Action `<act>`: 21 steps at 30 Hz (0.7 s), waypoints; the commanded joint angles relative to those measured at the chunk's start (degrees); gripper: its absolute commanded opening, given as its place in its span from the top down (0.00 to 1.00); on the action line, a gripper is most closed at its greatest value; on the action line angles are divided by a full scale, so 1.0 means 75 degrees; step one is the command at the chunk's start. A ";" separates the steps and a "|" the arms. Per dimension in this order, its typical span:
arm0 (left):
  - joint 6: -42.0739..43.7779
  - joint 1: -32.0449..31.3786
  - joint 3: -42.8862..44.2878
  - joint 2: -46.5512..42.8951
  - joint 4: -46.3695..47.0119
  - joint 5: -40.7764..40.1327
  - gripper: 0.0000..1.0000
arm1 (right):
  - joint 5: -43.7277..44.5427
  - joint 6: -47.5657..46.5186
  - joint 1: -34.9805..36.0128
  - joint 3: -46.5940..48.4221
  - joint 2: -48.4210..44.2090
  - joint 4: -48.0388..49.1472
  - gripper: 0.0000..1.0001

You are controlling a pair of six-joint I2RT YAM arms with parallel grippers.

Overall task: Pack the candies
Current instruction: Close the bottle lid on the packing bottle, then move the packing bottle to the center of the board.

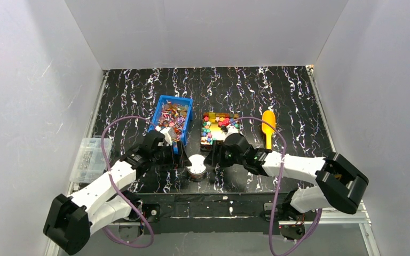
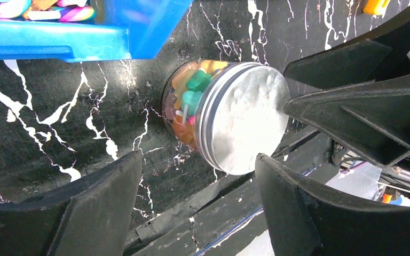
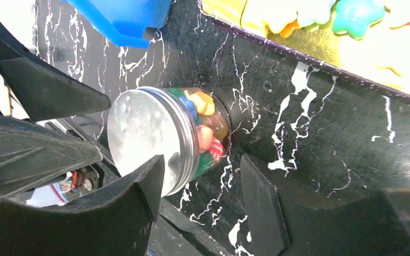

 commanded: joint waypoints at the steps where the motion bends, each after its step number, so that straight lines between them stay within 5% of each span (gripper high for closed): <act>1: 0.0271 -0.0003 0.0144 -0.0549 -0.0479 -0.0072 0.22 | 0.0225 -0.0838 -0.0009 0.0420 -0.0615 -0.0666 0.35; 4: 0.0246 -0.0014 0.0009 -0.0893 -0.0372 0.0220 0.18 | 0.0206 -0.1160 -0.0009 0.0621 -0.0979 -0.1018 0.33; 6: 0.0347 -0.0314 -0.0185 -0.1379 -0.0348 0.0172 0.02 | 0.0396 -0.1545 -0.0009 0.0829 -0.1498 -0.1670 0.31; 9: -0.0013 -0.1522 -0.0691 -0.2717 -0.0331 -0.1230 0.02 | 0.0729 -0.2101 -0.0009 0.0996 -0.2429 -0.2613 0.29; 13: -0.0260 -0.4583 -0.1325 -0.2577 0.0235 -0.5360 0.02 | 0.1058 -0.2370 -0.0014 0.0931 -0.3049 -0.3036 0.27; 21: -0.0443 -0.5890 -0.2400 -0.1240 0.2440 -0.7285 0.02 | 0.1141 -0.2416 -0.0019 0.0773 -0.3276 -0.3169 0.27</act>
